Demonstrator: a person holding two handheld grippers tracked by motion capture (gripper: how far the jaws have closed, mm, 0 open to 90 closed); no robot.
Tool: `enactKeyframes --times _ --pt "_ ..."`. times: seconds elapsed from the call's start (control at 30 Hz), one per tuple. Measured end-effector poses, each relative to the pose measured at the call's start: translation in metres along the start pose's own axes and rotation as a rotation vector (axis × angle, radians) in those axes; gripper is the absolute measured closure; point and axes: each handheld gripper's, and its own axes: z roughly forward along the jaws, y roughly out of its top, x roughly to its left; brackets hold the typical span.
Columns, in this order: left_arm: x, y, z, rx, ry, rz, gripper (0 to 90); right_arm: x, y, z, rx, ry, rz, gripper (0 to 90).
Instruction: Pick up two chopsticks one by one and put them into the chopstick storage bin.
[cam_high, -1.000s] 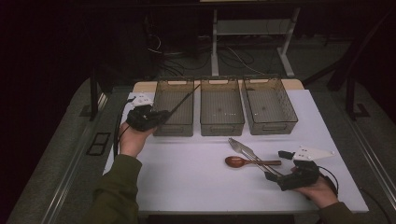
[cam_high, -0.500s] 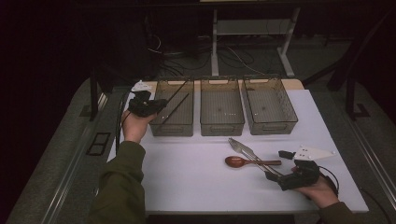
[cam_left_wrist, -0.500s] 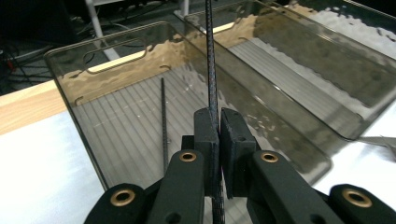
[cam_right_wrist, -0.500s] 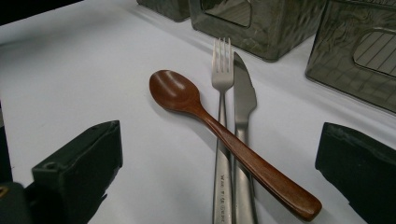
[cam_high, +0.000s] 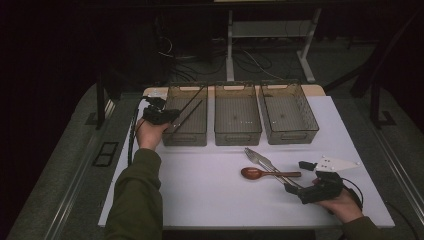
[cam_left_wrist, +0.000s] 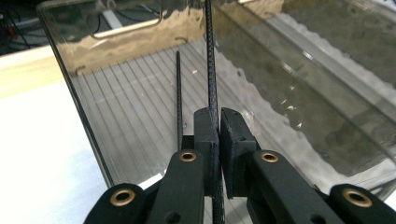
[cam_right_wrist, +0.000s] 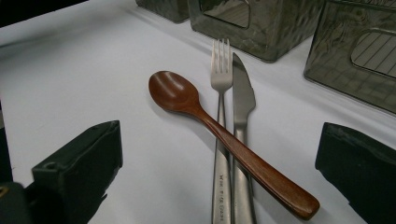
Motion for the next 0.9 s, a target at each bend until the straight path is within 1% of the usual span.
enactKeyframes --times 0.13,0.27,0.47,0.67,0.9 --pt "-0.002 -0.001 0.005 0.036 0.013 0.008 84.7 0.0 0.0 0.0 -0.001 0.0 0.0 0.2" --pt "-0.003 -0.002 0.008 0.046 0.017 0.003 84.7 0.0 0.0 -0.001 -0.002 0.001 -0.002 0.2" --pt "-0.003 -0.003 0.012 0.076 0.02 0.008 84.6 0.0 0.0 -0.001 -0.002 0.001 -0.002 0.2" --pt "-0.003 -0.003 0.011 0.066 0.01 0.015 83.6 0.0 0.0 -0.001 -0.002 0.0 -0.001 0.2" --pt "-0.004 0.0 0.004 0.023 0.004 0.009 78.7 0.0 0.0 -0.001 -0.002 0.001 -0.002 0.2"
